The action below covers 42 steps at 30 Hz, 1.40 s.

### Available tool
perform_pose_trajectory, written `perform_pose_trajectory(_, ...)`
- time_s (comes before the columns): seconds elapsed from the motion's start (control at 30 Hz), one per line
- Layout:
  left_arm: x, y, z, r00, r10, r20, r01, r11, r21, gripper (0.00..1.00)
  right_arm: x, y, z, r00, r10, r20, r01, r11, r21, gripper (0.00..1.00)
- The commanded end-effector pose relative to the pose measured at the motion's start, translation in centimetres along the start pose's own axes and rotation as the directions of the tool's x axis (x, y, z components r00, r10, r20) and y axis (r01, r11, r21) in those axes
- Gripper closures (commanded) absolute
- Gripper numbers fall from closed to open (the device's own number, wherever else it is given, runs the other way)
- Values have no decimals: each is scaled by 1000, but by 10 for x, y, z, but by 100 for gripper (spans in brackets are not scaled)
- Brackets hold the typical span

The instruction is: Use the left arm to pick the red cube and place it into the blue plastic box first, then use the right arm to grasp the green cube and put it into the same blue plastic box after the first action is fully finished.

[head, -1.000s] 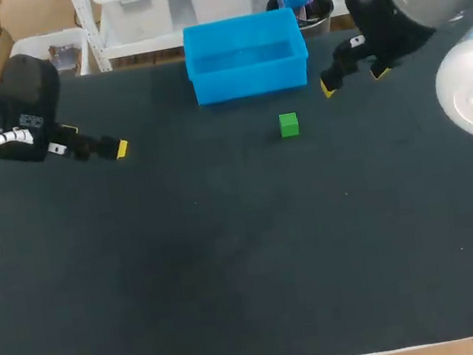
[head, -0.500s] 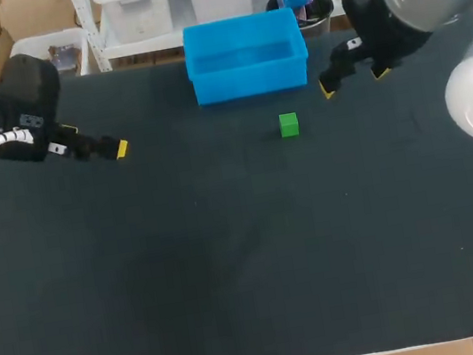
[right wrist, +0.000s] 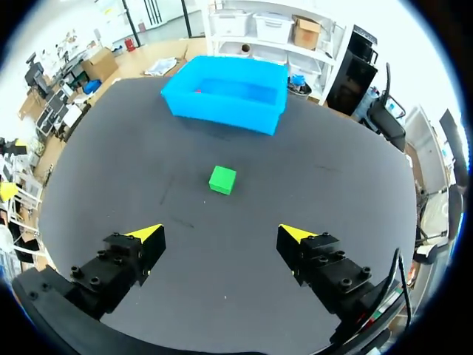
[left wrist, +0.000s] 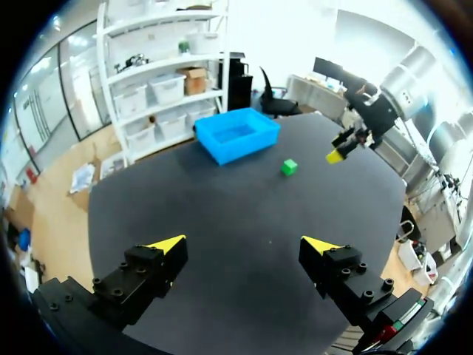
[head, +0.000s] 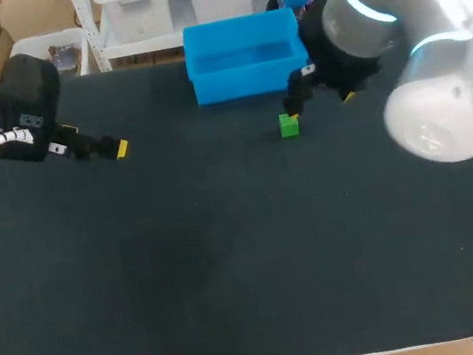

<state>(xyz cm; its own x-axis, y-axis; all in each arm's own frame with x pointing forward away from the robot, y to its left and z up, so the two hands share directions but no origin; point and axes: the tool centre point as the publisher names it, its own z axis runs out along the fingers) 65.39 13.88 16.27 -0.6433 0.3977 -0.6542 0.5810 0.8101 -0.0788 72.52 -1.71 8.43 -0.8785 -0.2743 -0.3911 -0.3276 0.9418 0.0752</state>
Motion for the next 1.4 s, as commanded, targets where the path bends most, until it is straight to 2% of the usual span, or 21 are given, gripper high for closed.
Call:
perform_pose_trajectory(0.03, 1, 3, 0, 1000, 3, 4, -3, 1000, 11, 0, -8, 8, 42, 999, -32, -36, 32, 1000, -1, 0)
perform_pose_trajectory(0.23, 1, 3, 0, 1000, 3, 4, -3, 1000, 11, 0, 0, 10, 66, 997, -46, -68, 45, 999, -14, 0)
perform_pose_trajectory(0.57, 1, 3, 0, 1000, 3, 4, -3, 1000, 11, 0, 5, 4, 91, 995, -24, -96, 24, 1000, 0, 0)
perform_pose_trajectory(0.83, 1, 3, 0, 1000, 3, 4, -3, 1000, 11, 0, -2, -14, 102, 994, 31, -101, -29, 999, 20, 0)
perform_pose_trajectory(1.03, 1, 3, 0, 1000, 3, 4, -3, 1000, 11, 0, -8, -14, 106, 994, 41, -103, -39, 999, 22, 2)
perform_pose_trajectory(1.1, 1, 3, 0, 1000, 3, 4, -3, 1000, 11, 0, -9, -13, 109, 993, 41, -110, -39, 999, 20, 48)
perform_pose_trajectory(1.27, 1, 3, 0, 1000, 3, 4, -3, 1000, 11, 0, -8, -14, 113, 991, 46, -122, -45, 999, 16, 71)
perform_pose_trajectory(1.33, 1, 3, 0, 1000, 3, 4, -3, 1000, 11, 0, -8, -14, 113, 991, 47, -123, -46, 999, 15, 70)
perform_pose_trajectory(1.4, 1, 3, 0, 1000, 3, 4, -3, 1000, 11, 0, -8, -14, 113, 991, 47, -126, -45, 999, 16, 73)
